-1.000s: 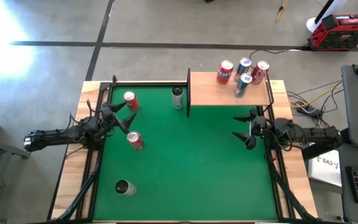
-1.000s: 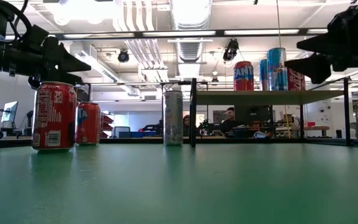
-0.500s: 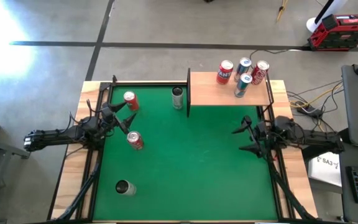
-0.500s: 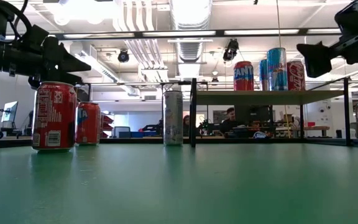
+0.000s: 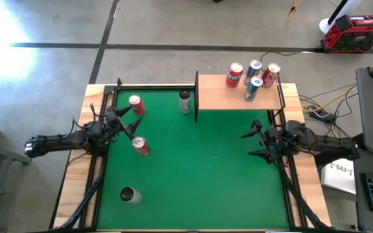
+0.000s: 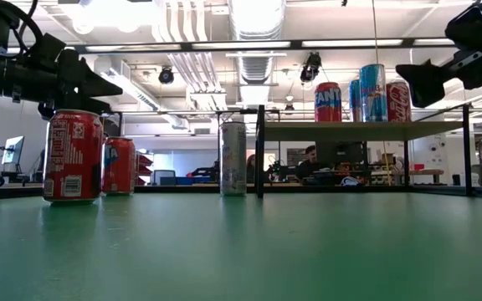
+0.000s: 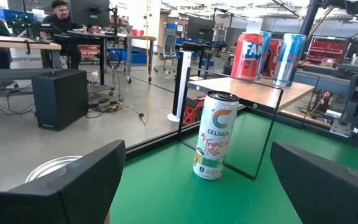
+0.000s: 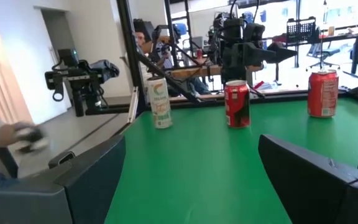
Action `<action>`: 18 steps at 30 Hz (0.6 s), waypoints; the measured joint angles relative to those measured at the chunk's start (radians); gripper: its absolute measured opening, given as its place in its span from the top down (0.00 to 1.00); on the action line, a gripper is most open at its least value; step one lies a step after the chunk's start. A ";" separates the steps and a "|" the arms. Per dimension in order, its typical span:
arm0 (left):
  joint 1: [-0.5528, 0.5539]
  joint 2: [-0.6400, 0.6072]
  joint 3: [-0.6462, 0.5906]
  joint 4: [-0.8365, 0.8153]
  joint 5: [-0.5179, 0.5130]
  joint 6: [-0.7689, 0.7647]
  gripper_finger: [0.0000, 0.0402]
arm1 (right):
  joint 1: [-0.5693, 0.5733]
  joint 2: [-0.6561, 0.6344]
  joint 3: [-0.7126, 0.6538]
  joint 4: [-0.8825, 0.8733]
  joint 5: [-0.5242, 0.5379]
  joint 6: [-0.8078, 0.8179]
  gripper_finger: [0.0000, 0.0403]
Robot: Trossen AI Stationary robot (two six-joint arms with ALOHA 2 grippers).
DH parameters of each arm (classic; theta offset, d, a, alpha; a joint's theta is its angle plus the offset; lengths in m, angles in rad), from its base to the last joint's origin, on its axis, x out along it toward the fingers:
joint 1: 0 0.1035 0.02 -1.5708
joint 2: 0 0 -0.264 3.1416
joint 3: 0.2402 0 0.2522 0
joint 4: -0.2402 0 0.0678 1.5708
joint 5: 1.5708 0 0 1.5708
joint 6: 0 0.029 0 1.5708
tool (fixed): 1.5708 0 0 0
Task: Place canned beverage on shelf
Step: Put the red soda can on the shelf aligned with the other red soda can
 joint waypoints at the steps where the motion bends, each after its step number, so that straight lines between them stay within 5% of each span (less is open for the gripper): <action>1: 0.000 0.000 0.000 0.000 0.000 0.000 0.04 | 0.000 0.001 0.000 0.000 0.000 0.000 0.11; 18: 0.000 0.000 0.000 -0.002 0.000 0.048 0.04 | 0.000 0.001 -0.001 -0.001 0.001 0.000 0.11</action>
